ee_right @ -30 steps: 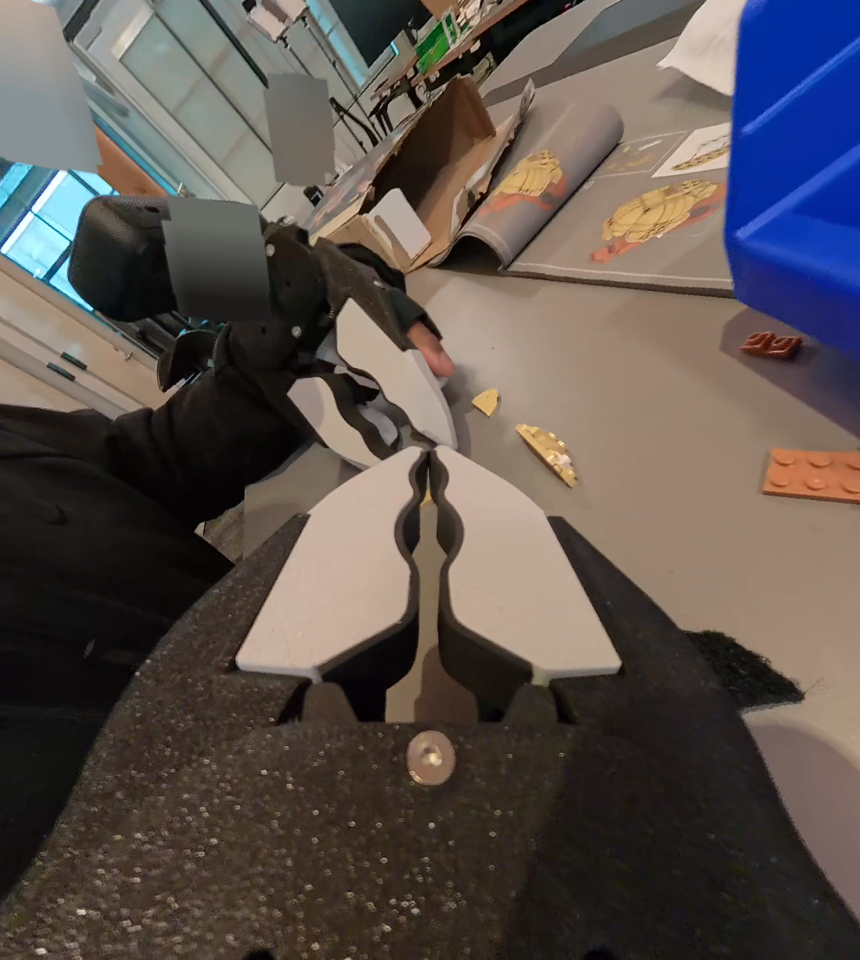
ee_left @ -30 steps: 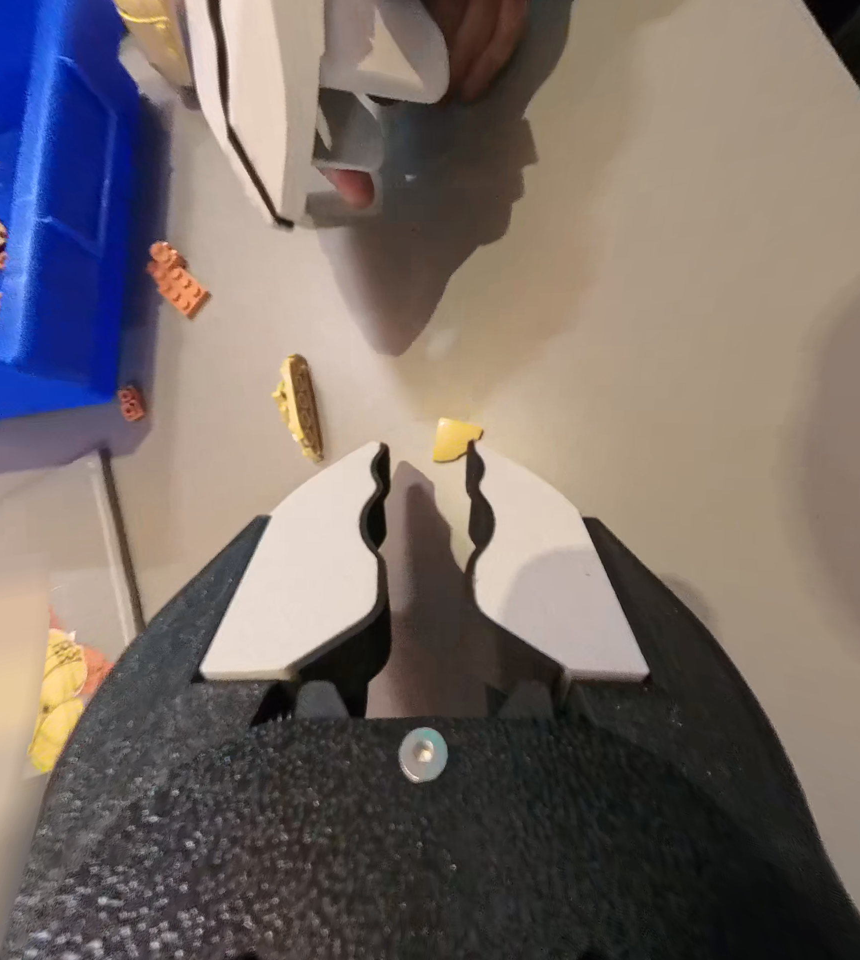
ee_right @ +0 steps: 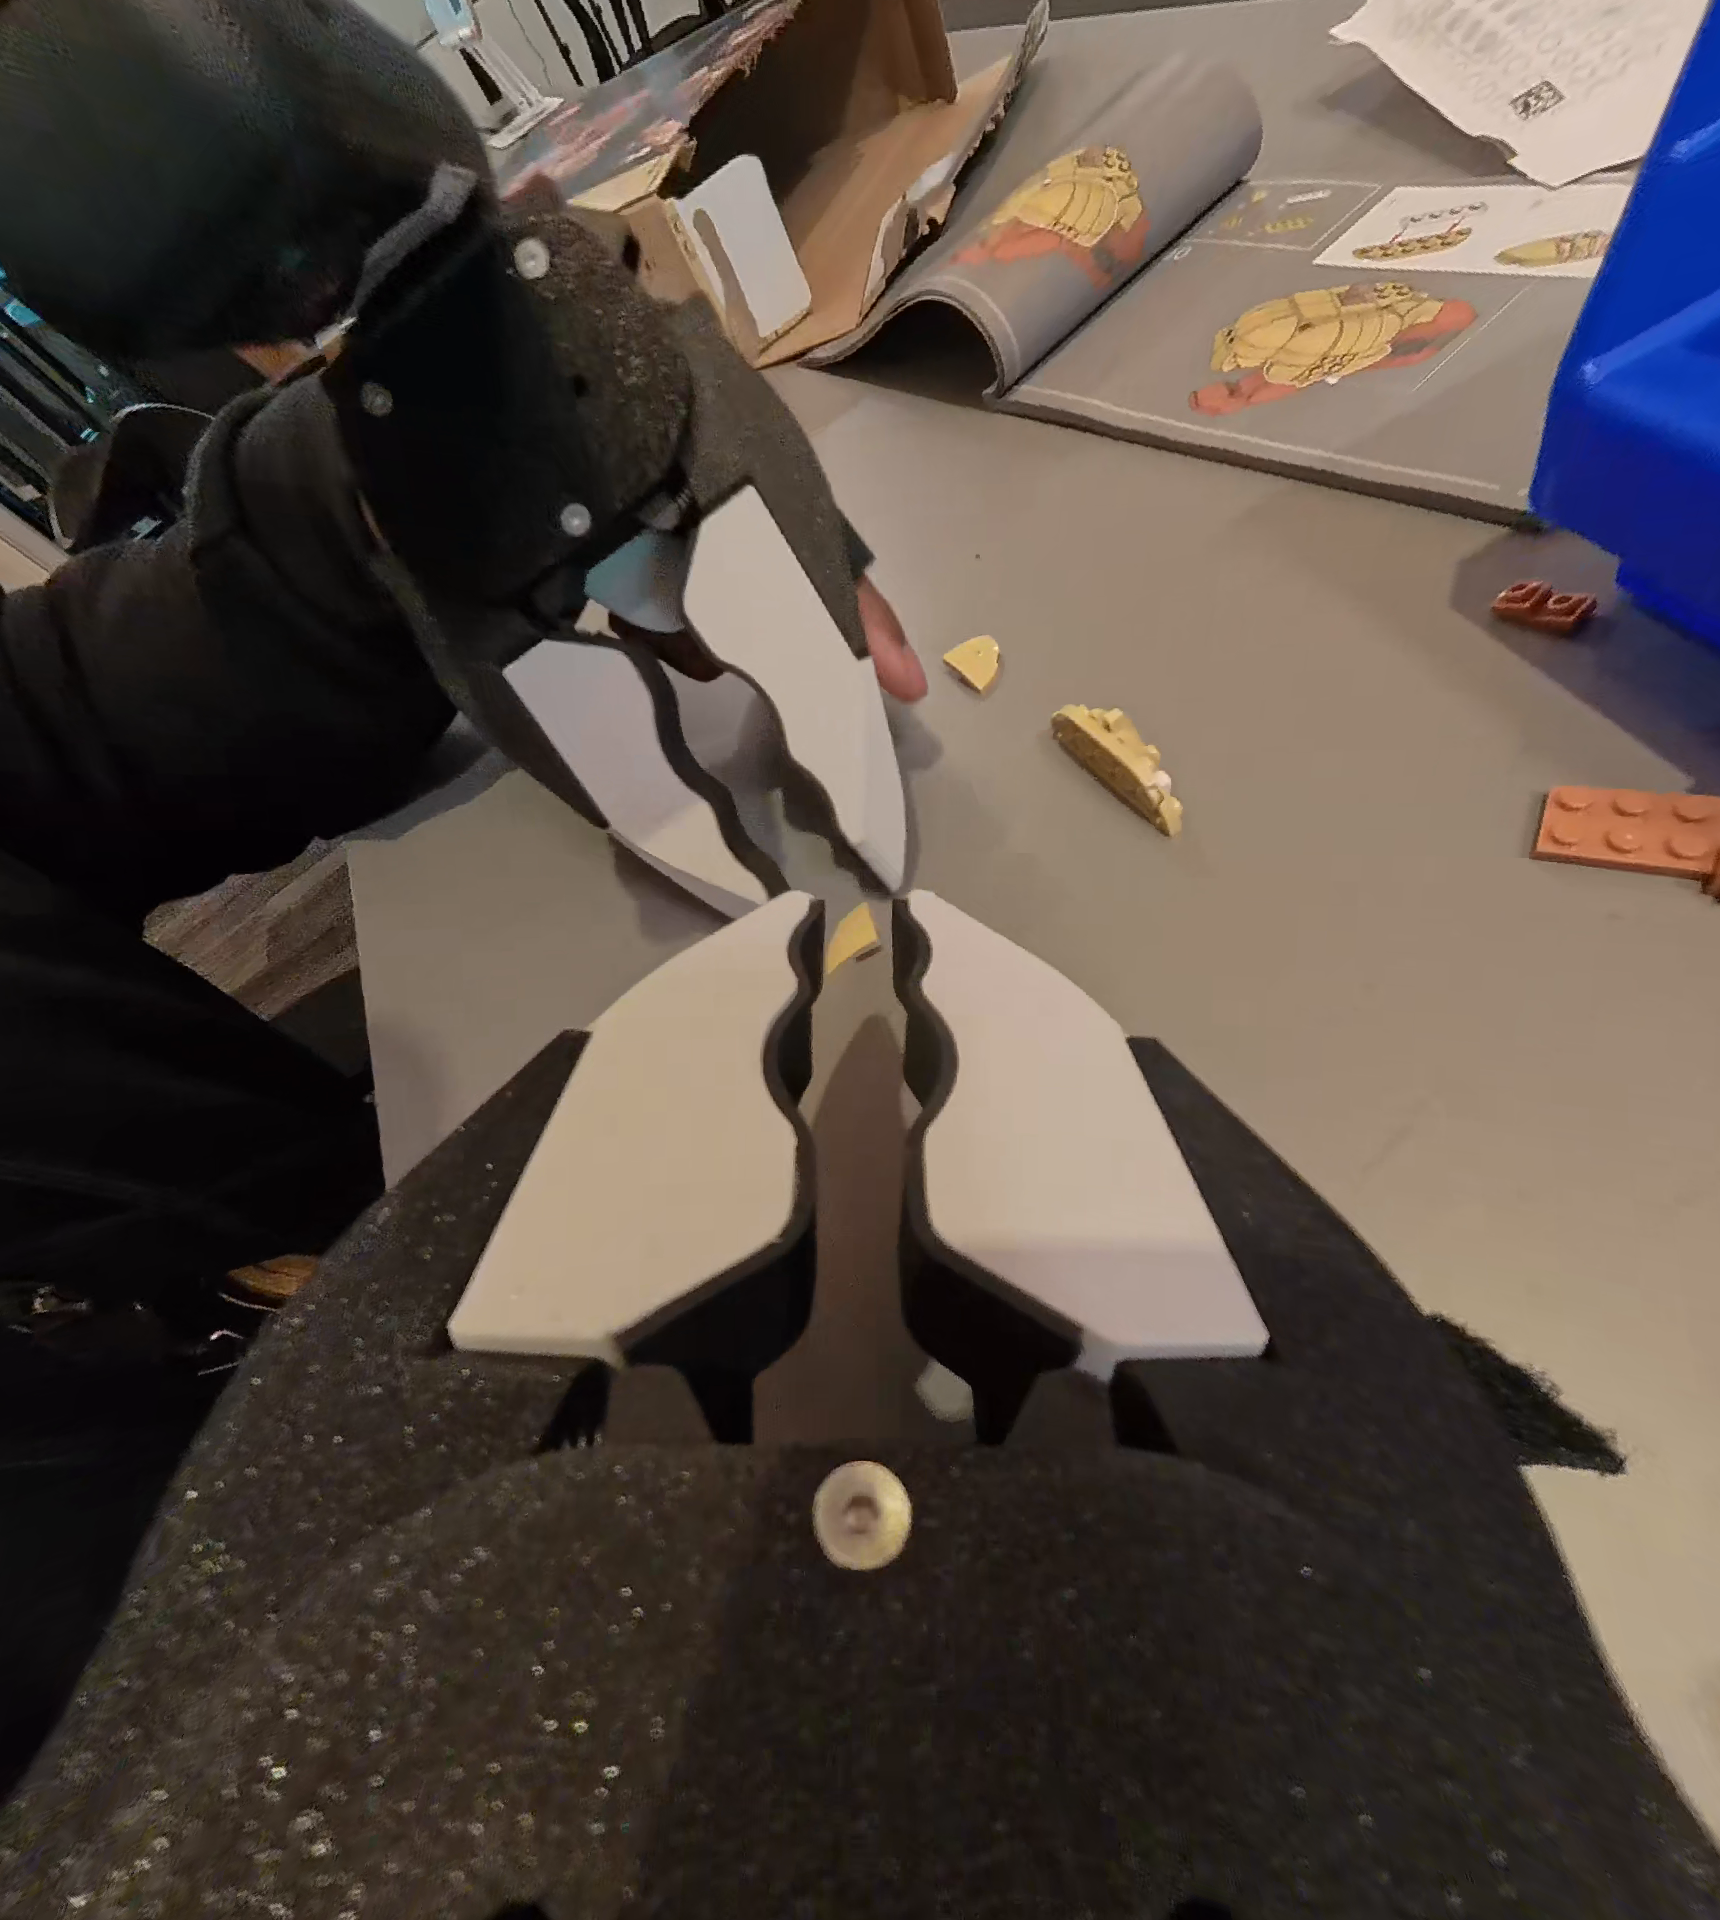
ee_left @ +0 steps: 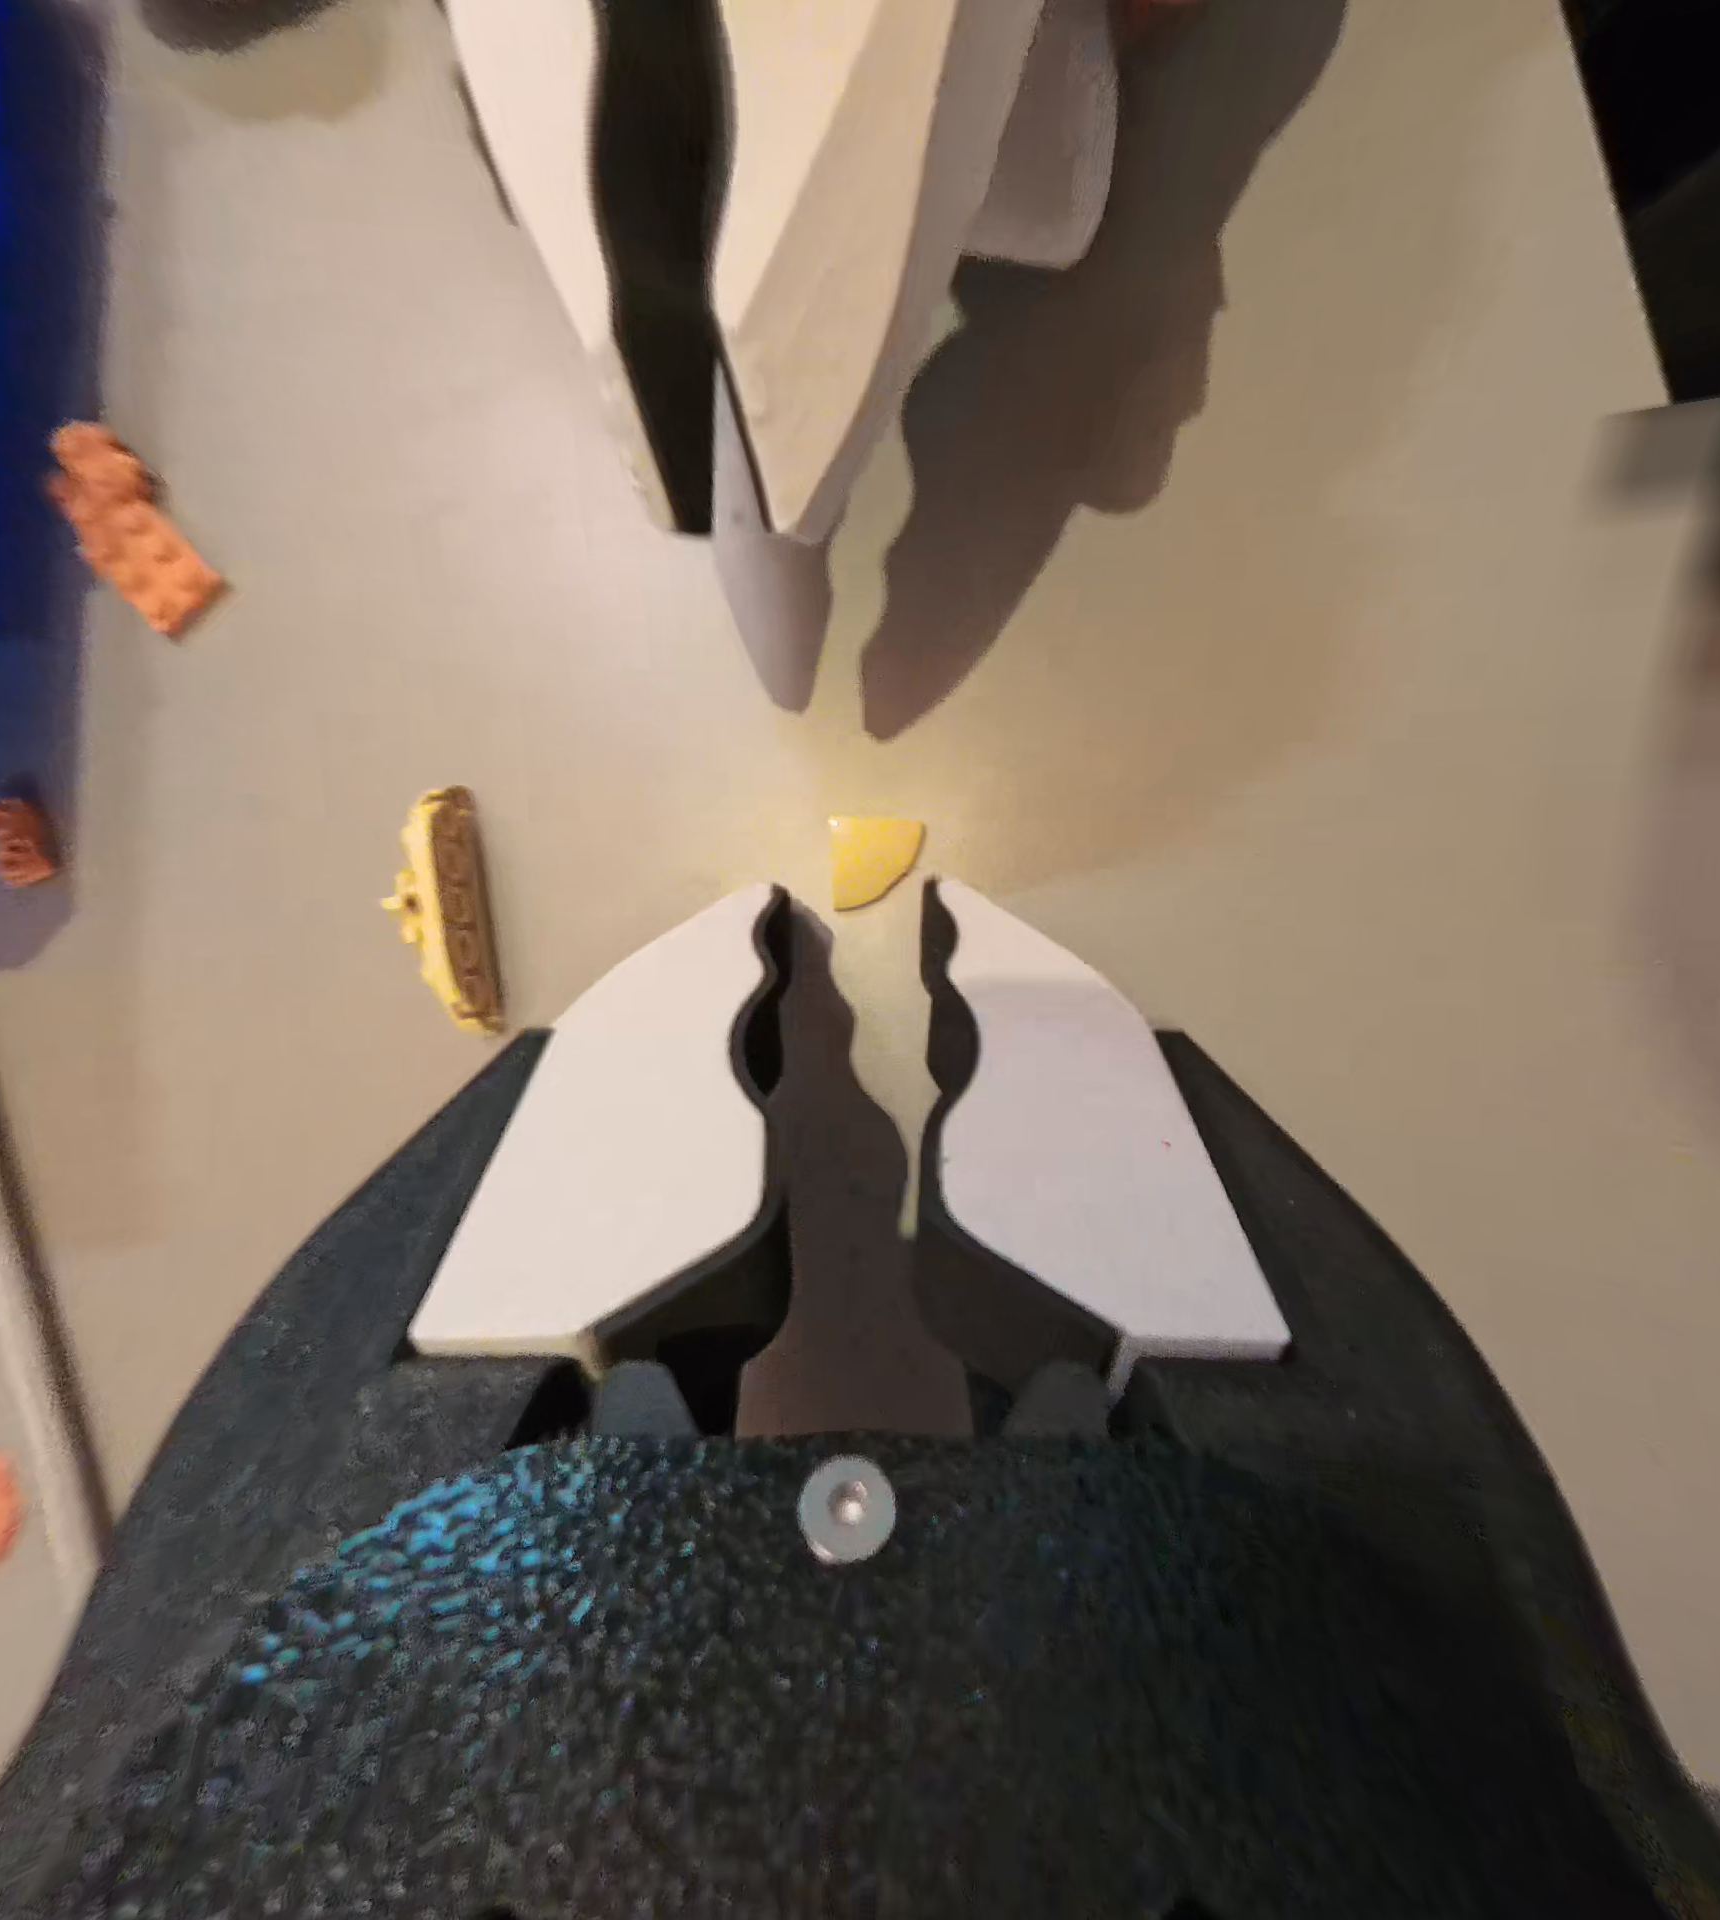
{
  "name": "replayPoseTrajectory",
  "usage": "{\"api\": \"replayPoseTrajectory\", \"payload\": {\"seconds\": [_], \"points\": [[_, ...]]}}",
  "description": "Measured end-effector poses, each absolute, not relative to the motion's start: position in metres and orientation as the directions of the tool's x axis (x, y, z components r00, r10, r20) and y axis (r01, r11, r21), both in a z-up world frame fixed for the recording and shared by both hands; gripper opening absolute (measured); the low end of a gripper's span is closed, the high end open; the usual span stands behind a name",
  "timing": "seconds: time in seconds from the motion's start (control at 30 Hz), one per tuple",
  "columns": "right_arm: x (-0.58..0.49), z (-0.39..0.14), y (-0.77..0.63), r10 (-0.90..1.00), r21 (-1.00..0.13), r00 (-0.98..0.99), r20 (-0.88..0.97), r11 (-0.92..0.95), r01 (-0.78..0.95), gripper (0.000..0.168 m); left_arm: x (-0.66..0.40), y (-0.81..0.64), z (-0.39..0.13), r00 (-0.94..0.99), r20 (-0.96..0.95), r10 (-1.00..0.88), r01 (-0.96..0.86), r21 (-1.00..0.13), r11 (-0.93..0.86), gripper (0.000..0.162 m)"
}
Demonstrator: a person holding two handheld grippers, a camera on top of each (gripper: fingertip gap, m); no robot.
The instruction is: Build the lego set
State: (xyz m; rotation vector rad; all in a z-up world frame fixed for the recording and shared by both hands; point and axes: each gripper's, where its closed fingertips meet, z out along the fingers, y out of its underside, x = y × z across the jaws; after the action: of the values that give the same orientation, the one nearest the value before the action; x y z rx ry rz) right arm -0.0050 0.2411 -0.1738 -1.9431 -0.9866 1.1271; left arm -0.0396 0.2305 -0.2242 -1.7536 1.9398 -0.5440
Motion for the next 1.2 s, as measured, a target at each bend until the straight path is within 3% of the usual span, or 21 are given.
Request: {"api": "replayPoseTrajectory", "payload": {"seconds": [0.43,0.73,0.9,1.0,1.2], "points": [[0.021,-0.174,0.228,0.87,-0.862,0.402,-0.284,-0.415,0.29,0.017,-0.004,0.164,-0.221,0.004,0.222,-0.975,-0.767,-0.625,-0.146,0.019],[0.028,-0.168,0.214,0.882,-0.882,0.39,-0.264,-0.385,0.273,0.017,-0.004,0.195,-0.21,-0.092,-0.043,-0.995,-0.754,-0.649,0.098,0.021],[0.031,-0.168,0.209,0.88,-0.883,0.396,-0.262,-0.384,0.27,0.017,0.001,0.193,-0.222,-0.184,-0.05,-0.982,-0.762,-0.623,0.175,0.025],[0.031,-0.169,0.207,0.879,-0.88,0.398,-0.263,-0.387,0.274,0.017,0.003,0.188,-0.222,-0.202,-0.028,-0.979,-0.759,-0.628,0.174,0.014],[0.029,-0.172,0.206,0.886,-0.876,0.392,-0.247,-0.378,0.3,0.019,0.006,0.184,-0.221,-0.168,0.013,-0.986,-0.74,-0.663,0.117,0.011]]}}
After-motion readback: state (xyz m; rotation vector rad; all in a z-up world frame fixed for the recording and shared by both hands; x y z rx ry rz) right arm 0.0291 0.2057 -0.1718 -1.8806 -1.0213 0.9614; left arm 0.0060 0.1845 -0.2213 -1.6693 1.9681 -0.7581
